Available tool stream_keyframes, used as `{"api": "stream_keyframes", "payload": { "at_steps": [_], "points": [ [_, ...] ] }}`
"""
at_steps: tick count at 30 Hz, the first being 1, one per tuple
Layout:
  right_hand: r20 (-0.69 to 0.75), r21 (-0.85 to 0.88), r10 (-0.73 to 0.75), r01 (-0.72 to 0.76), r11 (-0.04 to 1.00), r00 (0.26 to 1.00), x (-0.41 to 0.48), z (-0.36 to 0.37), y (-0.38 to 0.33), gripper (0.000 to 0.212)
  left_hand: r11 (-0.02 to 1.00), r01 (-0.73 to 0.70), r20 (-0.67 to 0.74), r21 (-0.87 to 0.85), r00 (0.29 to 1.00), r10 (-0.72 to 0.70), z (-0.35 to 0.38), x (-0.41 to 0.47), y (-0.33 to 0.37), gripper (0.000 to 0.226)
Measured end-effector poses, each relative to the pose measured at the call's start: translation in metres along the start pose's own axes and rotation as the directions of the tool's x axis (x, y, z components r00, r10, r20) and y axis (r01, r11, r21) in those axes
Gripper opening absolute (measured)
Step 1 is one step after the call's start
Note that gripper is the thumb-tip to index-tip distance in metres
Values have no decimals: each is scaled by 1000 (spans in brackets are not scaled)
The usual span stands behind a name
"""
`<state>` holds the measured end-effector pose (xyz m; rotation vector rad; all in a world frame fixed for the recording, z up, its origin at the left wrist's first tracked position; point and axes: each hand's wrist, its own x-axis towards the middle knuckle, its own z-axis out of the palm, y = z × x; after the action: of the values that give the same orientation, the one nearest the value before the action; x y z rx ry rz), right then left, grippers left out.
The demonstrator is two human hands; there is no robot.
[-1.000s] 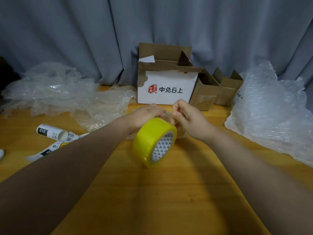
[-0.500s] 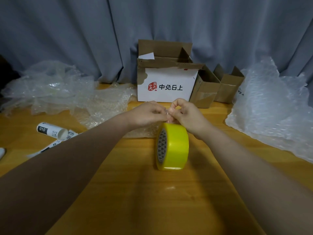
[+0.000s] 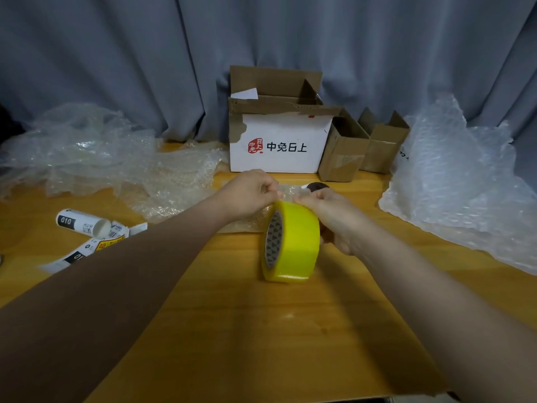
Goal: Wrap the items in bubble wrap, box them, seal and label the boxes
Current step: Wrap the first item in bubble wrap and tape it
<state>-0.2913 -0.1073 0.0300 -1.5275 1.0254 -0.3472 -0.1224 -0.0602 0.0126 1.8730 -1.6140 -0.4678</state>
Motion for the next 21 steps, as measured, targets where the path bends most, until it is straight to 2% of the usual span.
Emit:
{"api": "stream_keyframes", "payload": {
  "at_steps": [4,6,9,12,17,19,21],
  "points": [
    [26,-128,-12,15,992,1000,6,4,0,16,1000,13,-76,-10,997,-13,2,2,-2,28],
    [52,-76,17,-13,997,999,6,6,-1,15,1000,12,-85,13,996,-11,1,2,-4,26],
    [146,38,69,-75,996,987,1,8,-2,26,992,-4,-133,126,991,20,4,7,-5,21],
    [190,82,53,-69,994,980,-1,9,1,24,988,2,-128,154,992,18,5,10,-5,25],
    [186,14,-14,11,1000,982,2,5,-4,22,992,0,-157,124,987,19,3,9,-4,21],
    [215,-38,15,-7,999,977,2,3,-5,29,997,22,-206,73,978,-7,-1,11,-5,27],
    [190,-171,55,-22,985,980,4,-2,-4,44,1000,7,-173,-25,985,-12,-6,11,-8,37]
  ]
}}
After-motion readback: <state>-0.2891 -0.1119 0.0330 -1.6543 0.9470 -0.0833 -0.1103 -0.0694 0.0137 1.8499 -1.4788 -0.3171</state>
